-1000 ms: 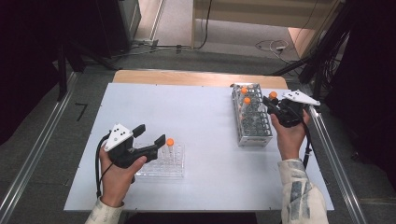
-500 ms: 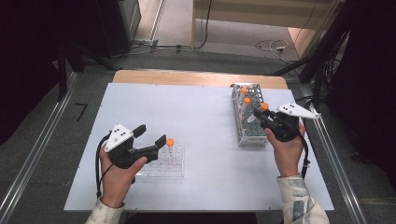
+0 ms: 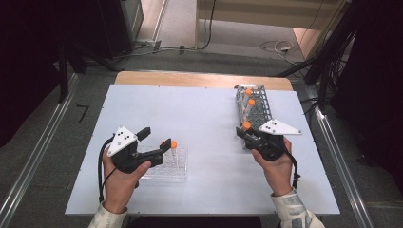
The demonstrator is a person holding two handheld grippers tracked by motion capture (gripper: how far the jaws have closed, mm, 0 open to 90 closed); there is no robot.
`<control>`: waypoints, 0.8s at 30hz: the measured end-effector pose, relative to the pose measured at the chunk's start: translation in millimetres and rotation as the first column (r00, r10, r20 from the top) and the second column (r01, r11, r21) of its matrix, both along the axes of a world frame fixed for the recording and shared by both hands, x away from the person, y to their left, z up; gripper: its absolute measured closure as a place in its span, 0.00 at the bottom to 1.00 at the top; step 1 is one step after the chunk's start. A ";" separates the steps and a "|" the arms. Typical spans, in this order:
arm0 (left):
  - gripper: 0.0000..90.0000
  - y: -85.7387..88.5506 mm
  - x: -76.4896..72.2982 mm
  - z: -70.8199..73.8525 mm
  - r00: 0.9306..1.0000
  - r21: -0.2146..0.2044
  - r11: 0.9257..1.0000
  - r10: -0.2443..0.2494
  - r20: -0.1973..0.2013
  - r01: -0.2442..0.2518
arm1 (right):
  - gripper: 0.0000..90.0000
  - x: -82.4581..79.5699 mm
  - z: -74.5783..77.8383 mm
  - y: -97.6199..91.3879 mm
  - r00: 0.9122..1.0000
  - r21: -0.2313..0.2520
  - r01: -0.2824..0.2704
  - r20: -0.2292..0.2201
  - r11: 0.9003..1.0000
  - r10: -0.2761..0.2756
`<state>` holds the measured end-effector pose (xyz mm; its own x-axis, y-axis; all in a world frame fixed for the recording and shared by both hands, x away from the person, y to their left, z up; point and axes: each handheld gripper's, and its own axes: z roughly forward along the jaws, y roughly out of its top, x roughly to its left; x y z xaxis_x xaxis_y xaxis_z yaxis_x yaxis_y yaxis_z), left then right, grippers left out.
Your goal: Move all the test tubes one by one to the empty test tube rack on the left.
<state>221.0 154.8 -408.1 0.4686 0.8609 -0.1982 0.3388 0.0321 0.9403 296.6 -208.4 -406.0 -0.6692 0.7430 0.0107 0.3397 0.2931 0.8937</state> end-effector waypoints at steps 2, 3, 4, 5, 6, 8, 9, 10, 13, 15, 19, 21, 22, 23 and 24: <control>0.20 -0.6 -0.6 0.4 1.000 0.004 1.000 -0.004 0.002 0.004 | 0.79 -4.6 -2.5 6.7 1.000 -0.007 -0.029 -0.006 1.000 0.029; 0.20 -1.1 -0.9 0.5 1.000 0.004 1.000 -0.008 0.002 0.008 | 0.79 -6.8 -3.7 10.3 0.999 -0.014 -0.040 -0.008 0.999 0.040; 0.20 -1.8 -1.4 0.6 1.000 0.002 1.000 -0.009 0.002 0.009 | 0.79 -8.9 -4.7 13.6 0.999 -0.019 -0.053 -0.012 0.998 0.053; 0.20 -2.3 -1.8 0.9 1.000 0.003 1.000 -0.012 0.003 0.012 | 0.79 -10.9 -5.7 16.8 0.998 -0.025 -0.065 -0.013 0.998 0.064; 0.20 -2.8 -2.1 1.1 1.000 0.004 1.000 -0.017 0.004 0.017 | 0.79 -12.5 -6.9 19.9 0.997 -0.032 -0.076 -0.012 0.997 0.076; 0.20 -4.4 -3.1 1.8 1.000 0.006 1.000 -0.021 0.006 0.021 | 0.79 -15.9 -9.7 25.9 0.995 -0.041 -0.098 -0.021 0.994 0.097; 0.20 -5.4 -3.5 2.0 1.000 0.004 1.000 -0.025 0.007 0.025 | 0.79 -17.3 -11.5 28.9 0.994 -0.050 -0.107 -0.022 0.993 0.106; 0.20 -6.3 -4.0 2.3 1.000 0.009 1.000 -0.029 0.008 0.029 | 0.79 -18.7 -13.4 31.8 0.993 -0.056 -0.117 -0.026 0.992 0.116; 0.20 -10.5 -5.3 2.6 0.999 0.010 0.999 -0.041 0.009 0.041 | 0.79 -21.8 -19.0 39.8 0.989 -0.077 -0.146 -0.036 0.986 0.143; 0.20 -13.2 -6.4 2.9 0.999 0.014 0.999 -0.051 0.011 0.051 | 0.79 -23.8 -22.2 44.7 0.987 -0.085 -0.159 -0.045 0.984 0.156; 0.21 -20.1 -9.8 4.3 0.997 0.015 0.997 -0.077 0.015 0.077 | 0.79 -29.3 -26.9 54.0 0.980 -0.099 -0.193 -0.056 0.976 0.189; 0.22 -24.7 -11.9 5.1 0.995 0.017 0.995 -0.099 0.016 0.099 | 0.79 -32.6 -28.4 58.9 0.977 -0.102 -0.211 -0.058 0.972 0.206; 0.23 -27.2 -13.1 5.5 0.994 0.024 0.993 -0.112 0.018 0.111 | 0.79 -33.8 -29.2 61.3 0.975 -0.105 -0.219 -0.057 0.970 0.214; 0.24 -30.6 -14.1 5.5 0.992 0.026 0.992 -0.120 0.025 0.120 | 0.79 -35.4 -29.9 63.6 0.973 -0.107 -0.227 -0.059 0.968 0.222; 0.25 -33.8 -15.4 5.7 0.991 0.031 0.991 -0.129 0.029 0.128 | 0.79 -37.0 -30.8 66.0 0.972 -0.109 -0.233 -0.061 0.966 0.227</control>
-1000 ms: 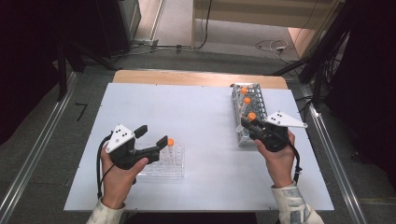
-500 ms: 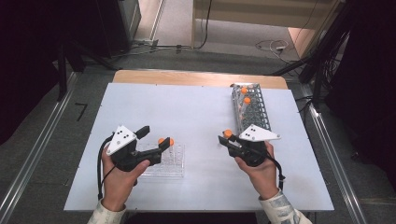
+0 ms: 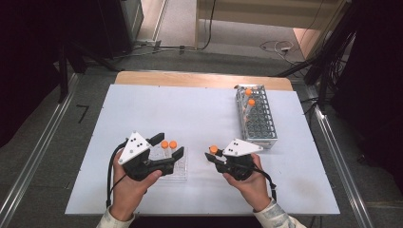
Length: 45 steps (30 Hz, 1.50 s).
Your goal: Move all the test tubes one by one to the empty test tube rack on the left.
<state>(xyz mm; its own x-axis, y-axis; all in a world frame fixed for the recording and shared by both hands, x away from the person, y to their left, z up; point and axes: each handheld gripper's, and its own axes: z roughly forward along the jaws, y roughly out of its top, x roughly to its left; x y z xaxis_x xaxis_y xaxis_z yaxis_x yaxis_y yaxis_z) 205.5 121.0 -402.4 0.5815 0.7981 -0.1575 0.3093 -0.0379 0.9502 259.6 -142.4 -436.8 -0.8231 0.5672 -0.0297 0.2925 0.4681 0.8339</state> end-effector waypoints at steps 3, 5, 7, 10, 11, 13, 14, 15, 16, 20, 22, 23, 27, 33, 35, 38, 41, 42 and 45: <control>0.28 -10.2 -2.2 -0.4 1.000 0.005 1.000 -0.029 0.008 0.028 | 0.79 -3.0 -2.4 6.2 1.000 -0.002 -0.020 -0.004 1.000 0.020; 0.31 -17.5 -2.9 -1.7 0.999 0.009 0.999 -0.045 0.012 0.045 | 0.79 -4.8 -3.4 9.6 0.999 0.001 -0.032 -0.004 0.999 0.032; 0.32 -24.3 -3.3 -3.8 0.998 0.021 0.998 -0.064 0.009 0.064 | 0.79 -7.0 -3.7 12.8 0.999 0.004 -0.041 -0.008 0.999 0.041; 0.35 -33.2 -3.2 -7.8 0.996 0.034 0.995 -0.089 0.002 0.089 | 0.79 -10.0 -4.3 17.2 0.999 0.008 -0.052 -0.013 0.999 0.052; 0.36 -35.7 -3.0 -9.2 0.995 0.044 0.994 -0.096 -0.001 0.096 | 0.79 -10.4 -4.6 18.5 0.998 0.007 -0.061 -0.013 0.998 0.061; 0.39 -40.8 -1.9 -12.9 0.994 0.052 0.993 -0.106 -0.006 0.106 | 0.79 -11.7 -4.9 20.9 0.998 0.005 -0.069 -0.015 0.998 0.069; 0.40 -42.7 -1.2 -14.5 0.994 0.061 0.992 -0.111 -0.010 0.112 | 0.79 -12.0 -5.0 21.8 0.997 0.005 -0.074 -0.016 0.997 0.074; 0.40 -44.7 -0.6 -16.1 0.993 0.071 0.991 -0.115 -0.013 0.115 | 0.79 -12.3 -4.9 22.3 0.997 0.004 -0.076 -0.017 0.997 0.077; 0.42 -46.7 -0.3 -17.6 0.993 0.079 0.990 -0.116 -0.016 0.117 | 0.79 -12.6 -4.9 22.6 0.997 0.002 -0.079 -0.017 0.997 0.079; 0.50 -51.1 1.8 -21.9 0.992 0.092 0.988 -0.124 -0.020 0.125 | 0.79 -13.2 -5.0 23.1 0.996 -0.001 -0.083 -0.013 0.997 0.083; 0.55 -52.4 2.3 -23.0 0.992 0.094 0.988 -0.124 -0.023 0.126 | 0.79 -13.7 -5.1 23.2 0.996 -0.001 -0.084 -0.014 0.996 0.084; 0.56 -52.9 2.7 -23.4 0.992 0.101 0.987 -0.125 -0.021 0.126 | 0.79 -14.1 -5.0 23.3 0.996 0.000 -0.084 -0.016 0.996 0.084; 0.63 -54.7 3.4 -25.0 0.992 0.111 0.986 -0.124 -0.022 0.126 | 0.79 -14.6 -5.2 23.7 0.996 -0.003 -0.086 -0.012 0.996 0.086; 0.72 -56.2 4.2 -27.1 0.990 0.114 0.984 -0.136 -0.032 0.139 | 0.79 -15.4 -4.9 23.6 0.996 -0.002 -0.085 -0.012 0.996 0.085; 0.73 -56.5 4.5 -27.4 0.990 0.115 0.983 -0.139 -0.034 0.142 | 0.79 -15.5 -5.1 23.7 0.996 -0.002 -0.085 -0.014 0.996 0.085; 0.76 -56.6 4.7 -27.9 0.989 0.116 0.983 -0.141 -0.036 0.145 | 0.79 -15.6 -5.2 23.7 0.996 -0.003 -0.084 -0.014 0.996 0.084; 0.77 -56.5 4.8 -28.0 0.989 0.115 0.983 -0.143 -0.036 0.146 | 0.79 -15.3 -5.4 23.4 0.996 -0.004 -0.084 -0.014 0.996 0.084; 0.77 -56.3 4.8 -27.8 0.989 0.113 0.983 -0.144 -0.037 0.147 | 0.79 -15.4 -5.4 23.4 0.996 -0.003 -0.085 -0.014 0.996 0.085; 0.78 -55.8 4.5 -27.1 0.989 0.108 0.983 -0.146 -0.038 0.150 | 0.69 -16.0 -4.6 23.4 0.995 0.014 -0.096 -0.023 0.995 0.096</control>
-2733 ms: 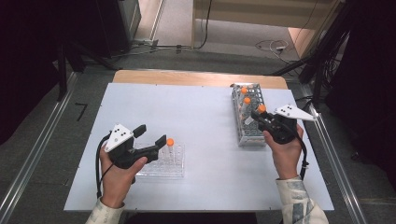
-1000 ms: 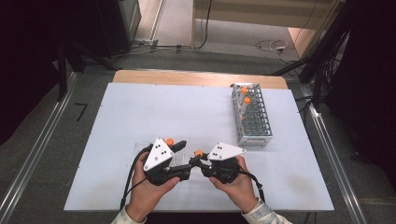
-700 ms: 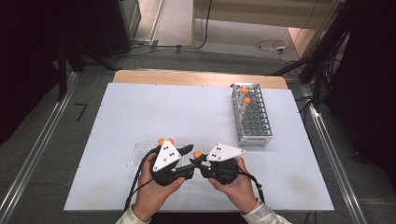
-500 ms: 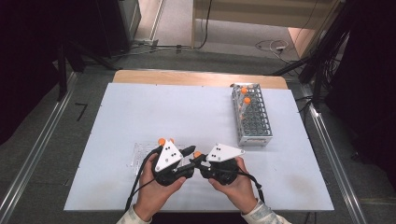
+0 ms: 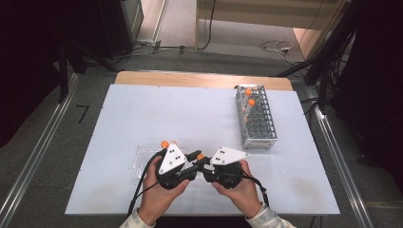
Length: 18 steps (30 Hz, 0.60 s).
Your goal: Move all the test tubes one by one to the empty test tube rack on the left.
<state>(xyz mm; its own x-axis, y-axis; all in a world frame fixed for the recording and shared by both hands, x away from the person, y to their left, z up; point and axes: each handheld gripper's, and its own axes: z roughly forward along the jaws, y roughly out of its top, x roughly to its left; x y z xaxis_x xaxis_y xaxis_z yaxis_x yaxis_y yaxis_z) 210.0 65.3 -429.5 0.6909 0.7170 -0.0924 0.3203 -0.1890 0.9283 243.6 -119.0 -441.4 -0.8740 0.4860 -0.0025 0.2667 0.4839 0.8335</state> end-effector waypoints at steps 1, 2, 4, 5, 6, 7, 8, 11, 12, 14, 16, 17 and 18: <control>0.78 0.6 -0.3 0.7 1.000 0.000 1.000 -0.001 0.000 0.001 | 0.60 -0.2 0.5 0.3 1.000 0.007 -0.001 -0.007 1.000 0.001; 0.78 1.2 -0.5 1.6 1.000 -0.007 1.000 -0.004 0.000 0.004 | 0.53 -0.2 0.9 0.2 1.000 0.014 -0.005 -0.016 1.000 0.006; 0.78 3.4 -1.4 4.9 1.000 -0.013 1.000 -0.004 0.002 0.004 | 0.44 -0.2 1.9 -0.4 1.000 0.030 -0.018 -0.022 0.999 0.019; 0.78 4.5 -1.9 6.6 1.000 -0.021 1.000 -0.004 0.007 0.004 | 0.38 -0.1 2.3 -0.6 0.999 0.034 -0.020 -0.026 0.999 0.021; 0.78 5.6 -2.5 8.5 1.000 -0.028 1.000 -0.004 0.010 0.005 | 0.35 0.2 2.5 -0.8 0.999 0.036 -0.022 -0.030 0.999 0.023; 0.78 6.7 -3.0 10.2 1.000 -0.033 0.999 -0.003 0.013 0.004 | 0.33 0.6 2.5 -0.9 0.999 0.037 -0.026 -0.034 0.999 0.027; 0.78 7.9 -3.5 12.0 1.000 -0.036 0.999 -0.003 0.014 0.004 | 0.30 0.6 2.5 -1.0 0.999 0.040 -0.031 -0.037 0.999 0.032; 0.78 12.0 -5.2 17.6 1.000 -0.053 0.999 -0.003 0.018 0.004 | 0.25 -0.7 2.3 -0.3 0.998 0.036 -0.044 -0.036 0.998 0.045; 0.78 13.8 -5.7 19.9 1.000 -0.057 0.998 0.000 0.021 0.001 | 0.24 -0.8 2.0 0.0 0.998 0.033 -0.047 -0.039 0.998 0.049; 0.78 17.9 -7.0 24.4 1.000 -0.076 0.997 0.000 0.020 0.002 | 0.23 -1.2 1.3 0.6 0.998 0.034 -0.051 -0.042 0.998 0.053; 0.78 21.9 -8.3 28.9 1.000 -0.084 0.996 0.006 0.025 -0.004 | 0.23 -1.5 1.1 1.1 0.997 0.034 -0.056 -0.044 0.998 0.058; 0.78 23.7 -8.8 30.8 1.000 -0.090 0.996 0.008 0.028 -0.005 | 0.23 -1.7 1.1 1.2 0.997 0.034 -0.057 -0.045 0.998 0.058; 0.78 25.5 -9.4 32.7 1.000 -0.093 0.996 0.011 0.027 -0.008 | 0.23 -1.9 1.0 1.4 0.997 0.032 -0.058 -0.047 0.998 0.059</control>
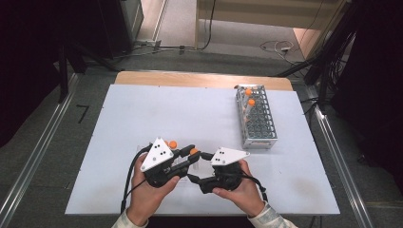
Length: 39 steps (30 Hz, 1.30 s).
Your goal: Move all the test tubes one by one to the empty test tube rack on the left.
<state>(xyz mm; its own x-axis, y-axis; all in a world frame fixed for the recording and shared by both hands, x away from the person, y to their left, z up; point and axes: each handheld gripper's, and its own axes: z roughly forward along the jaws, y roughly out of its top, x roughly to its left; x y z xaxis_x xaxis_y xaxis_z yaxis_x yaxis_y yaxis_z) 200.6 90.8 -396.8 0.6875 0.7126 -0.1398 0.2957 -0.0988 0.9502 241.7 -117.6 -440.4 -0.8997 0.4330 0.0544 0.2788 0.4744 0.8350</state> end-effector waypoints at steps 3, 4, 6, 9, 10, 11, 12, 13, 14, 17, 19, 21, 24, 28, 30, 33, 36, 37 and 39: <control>0.78 5.1 -1.0 4.1 1.000 0.005 1.000 0.015 -0.007 -0.015 | 0.23 -0.3 -0.6 0.3 1.000 -0.002 0.000 0.000 1.000 0.000; 0.78 6.8 -1.2 4.8 1.000 0.001 1.000 0.019 -0.008 -0.019 | 0.23 -0.2 -0.7 0.3 1.000 -0.002 -0.001 -0.001 1.000 0.001; 0.78 11.5 -1.1 6.7 1.000 0.001 1.000 0.028 -0.005 -0.028 | 0.23 0.0 -1.1 0.4 1.000 -0.003 -0.005 0.000 1.000 0.005; 0.78 18.4 -1.6 9.9 0.999 -0.008 0.999 0.043 -0.003 -0.043 | 0.22 0.2 -1.4 0.0 1.000 -0.005 -0.003 -0.001 1.000 0.003; 0.78 20.9 -1.8 11.1 0.999 -0.007 0.999 0.046 -0.002 -0.046 | 0.22 0.6 -1.8 -0.1 1.000 -0.006 -0.001 -0.002 1.000 0.001; 0.78 23.6 -2.1 12.2 0.999 -0.008 0.999 0.052 -0.002 -0.052 | 0.22 1.3 -2.1 -0.5 1.000 -0.007 -0.001 -0.004 1.000 0.001; 0.78 26.2 -2.2 13.4 0.998 -0.011 0.998 0.058 0.000 -0.058 | 0.22 1.7 -2.4 -0.8 1.000 -0.007 0.000 -0.004 1.000 0.000; 0.78 29.1 -2.3 14.7 0.998 -0.010 0.998 0.064 0.000 -0.064 | 0.22 1.9 -2.5 -1.2 1.000 -0.008 0.003 -0.005 1.000 -0.003; 0.78 31.3 -2.4 15.4 0.998 -0.014 0.998 0.069 0.001 -0.069 | 0.22 2.1 -2.5 -1.5 1.000 -0.007 0.004 -0.007 1.000 -0.004; 0.78 38.1 -2.1 16.4 0.997 -0.010 0.997 0.079 0.000 -0.079 | 0.22 2.3 -2.4 -1.8 1.000 -0.004 0.007 -0.006 1.000 -0.007; 0.78 42.9 -1.0 16.4 0.996 -0.008 0.996 0.092 -0.001 -0.092 | 0.22 2.4 -2.3 -2.1 1.000 -0.004 0.005 -0.007 1.000 -0.005; 0.78 47.8 0.0 16.7 0.994 -0.011 0.994 0.108 -0.001 -0.108 | 0.22 2.5 -2.3 -2.3 1.000 -0.006 0.006 -0.006 1.000 -0.006; 0.78 53.9 0.7 17.4 0.991 -0.005 0.991 0.131 0.001 -0.131 | 0.22 3.2 -2.5 -2.8 1.000 -0.007 0.007 -0.005 1.000 -0.007; 0.78 60.0 1.4 18.0 0.987 0.009 0.987 0.158 0.008 -0.158 | 0.22 3.8 -3.2 -3.1 1.000 -0.009 0.013 -0.010 1.000 -0.013; 0.78 62.9 2.0 18.0 0.985 0.010 0.985 0.169 0.010 -0.170 | 0.22 4.2 -3.4 -3.5 1.000 -0.011 0.013 -0.011 1.000 -0.013; 0.78 67.3 3.4 17.5 0.982 0.019 0.982 0.190 0.013 -0.190 | 0.22 4.9 -3.7 -4.0 1.000 -0.009 0.013 -0.008 1.000 -0.014; 0.78 72.2 5.9 15.9 0.978 0.018 0.978 0.206 0.007 -0.206 | 0.22 4.8 -3.7 -4.1 1.000 -0.010 0.014 -0.010 1.000 -0.014; 0.78 73.4 6.6 15.4 0.977 0.017 0.977 0.214 0.007 -0.214 | 0.22 4.6 -3.7 -4.1 1.000 -0.010 0.014 -0.011 1.000 -0.015; 0.78 75.6 7.9 14.4 0.973 0.024 0.973 0.231 0.016 -0.231 | 0.22 4.6 -3.7 -4.2 1.000 -0.010 0.014 -0.010 1.000 -0.014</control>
<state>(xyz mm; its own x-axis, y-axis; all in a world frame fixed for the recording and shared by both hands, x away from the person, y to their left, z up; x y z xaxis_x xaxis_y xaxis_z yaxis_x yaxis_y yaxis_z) 208.5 166.4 -382.4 0.5054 0.8556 -0.1116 0.3011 -0.0536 0.9521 246.3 -121.8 -444.0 -0.8930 0.4461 0.0594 0.2941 0.4785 0.8274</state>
